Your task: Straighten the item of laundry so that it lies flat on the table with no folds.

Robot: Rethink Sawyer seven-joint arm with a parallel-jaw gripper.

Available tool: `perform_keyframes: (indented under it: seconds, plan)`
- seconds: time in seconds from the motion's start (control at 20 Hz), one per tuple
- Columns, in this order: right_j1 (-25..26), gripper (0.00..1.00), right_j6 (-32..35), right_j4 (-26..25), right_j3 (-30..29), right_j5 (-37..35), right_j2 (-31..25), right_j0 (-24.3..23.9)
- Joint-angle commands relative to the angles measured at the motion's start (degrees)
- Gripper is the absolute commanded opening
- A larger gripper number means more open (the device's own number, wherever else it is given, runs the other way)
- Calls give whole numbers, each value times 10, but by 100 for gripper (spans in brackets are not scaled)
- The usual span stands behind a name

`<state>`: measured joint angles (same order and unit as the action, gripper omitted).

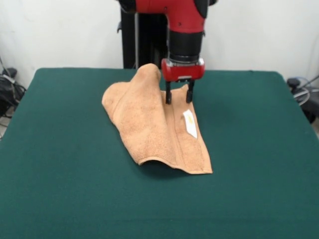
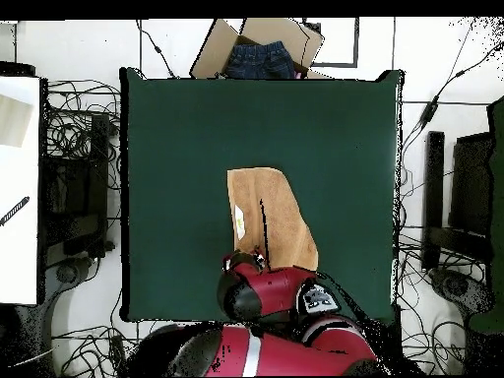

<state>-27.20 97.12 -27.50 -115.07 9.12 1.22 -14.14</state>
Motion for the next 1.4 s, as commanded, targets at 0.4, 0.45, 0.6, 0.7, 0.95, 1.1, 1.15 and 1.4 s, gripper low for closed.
perform_keyframes:
  seconds: [0.4,0.45,0.6,0.7,0.95,1.1,1.15,1.4]
  plan:
    - [108,100,75,31,136,80,21,28]
    - [115,100,75,33,142,86,22,29]
    - [128,100,73,33,153,94,22,30]
    - [134,100,71,33,158,96,21,30]
    - [137,0,60,17,166,97,14,24]
    - [137,0,62,15,164,102,11,21]
    - [138,0,61,15,164,104,12,21]
    - [138,0,71,27,158,105,14,23]
